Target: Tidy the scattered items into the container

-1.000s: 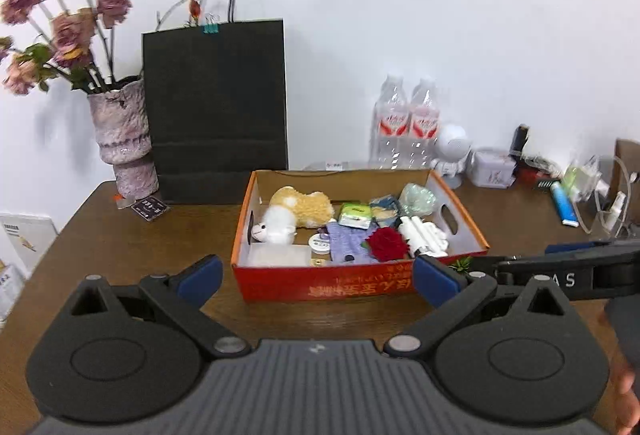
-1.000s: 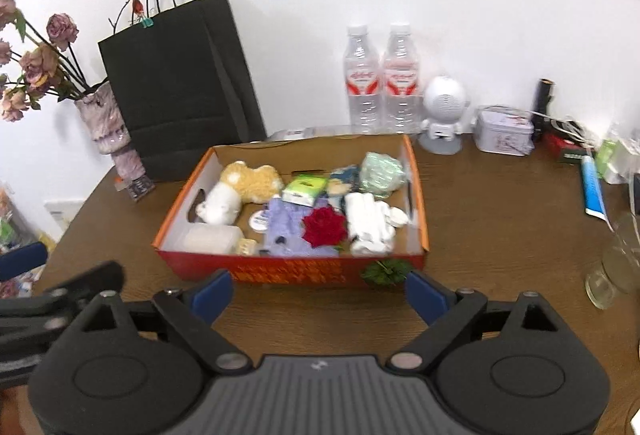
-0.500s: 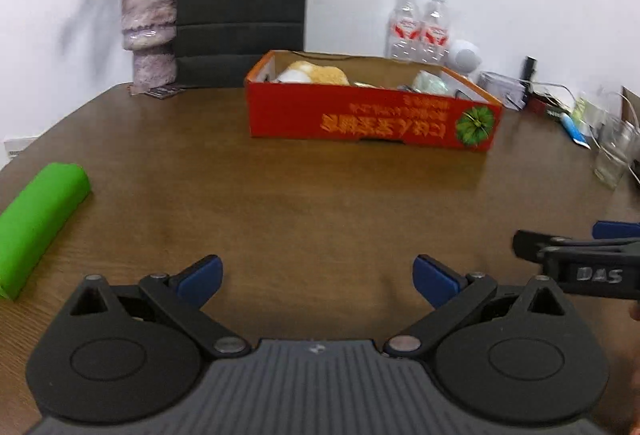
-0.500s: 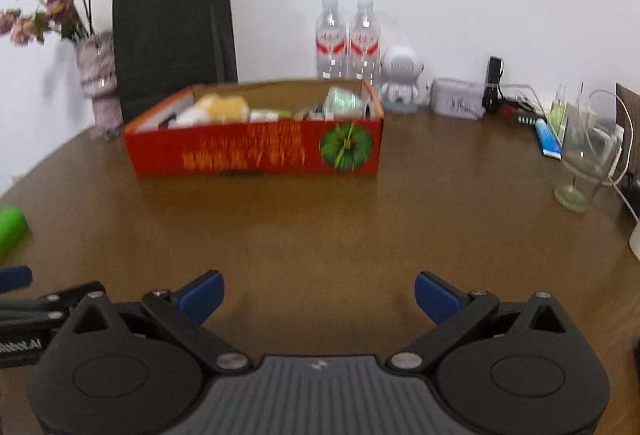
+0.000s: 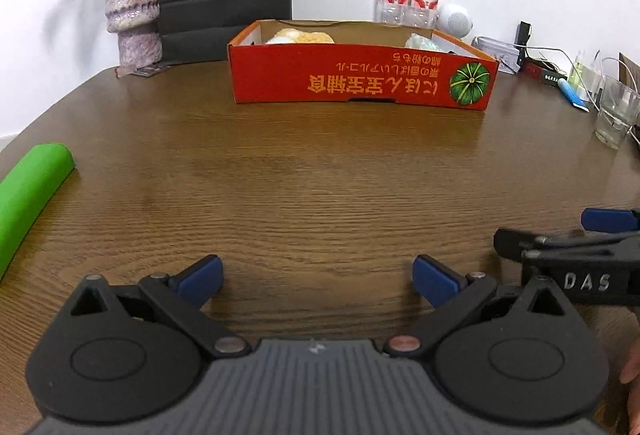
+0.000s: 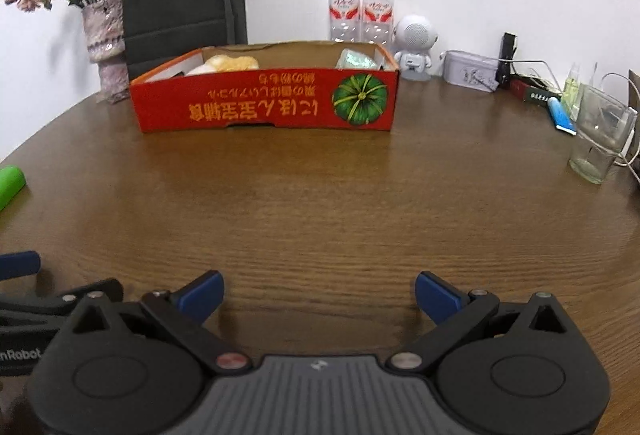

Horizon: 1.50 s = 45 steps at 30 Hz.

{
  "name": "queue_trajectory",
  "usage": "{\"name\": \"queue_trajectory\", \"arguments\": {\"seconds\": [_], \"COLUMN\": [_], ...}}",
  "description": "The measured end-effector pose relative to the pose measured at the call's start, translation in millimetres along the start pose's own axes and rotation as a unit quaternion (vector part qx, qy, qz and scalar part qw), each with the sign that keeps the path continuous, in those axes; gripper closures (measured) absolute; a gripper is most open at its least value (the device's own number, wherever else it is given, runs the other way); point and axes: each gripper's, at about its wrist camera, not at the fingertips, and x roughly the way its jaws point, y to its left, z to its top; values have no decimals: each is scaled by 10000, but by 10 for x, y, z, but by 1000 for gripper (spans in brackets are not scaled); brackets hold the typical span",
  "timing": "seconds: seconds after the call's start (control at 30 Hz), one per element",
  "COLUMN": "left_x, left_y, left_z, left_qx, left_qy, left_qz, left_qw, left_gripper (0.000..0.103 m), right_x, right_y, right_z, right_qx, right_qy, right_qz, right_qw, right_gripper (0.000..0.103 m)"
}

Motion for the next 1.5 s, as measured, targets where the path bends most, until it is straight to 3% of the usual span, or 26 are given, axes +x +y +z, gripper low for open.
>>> {"name": "queue_trajectory", "arguments": {"seconds": [1.5], "left_x": [14], "left_y": [-7], "left_z": [8], "left_qx": [8], "left_qy": [22], "left_qz": [65], "left_qw": [10000], "left_gripper": [0], "right_x": [12], "right_y": [-41], "right_z": [-43], "right_qx": [121], "right_qy": [-22], "right_qz": [-56], "right_qw": [9999], "right_gripper": [0]}}
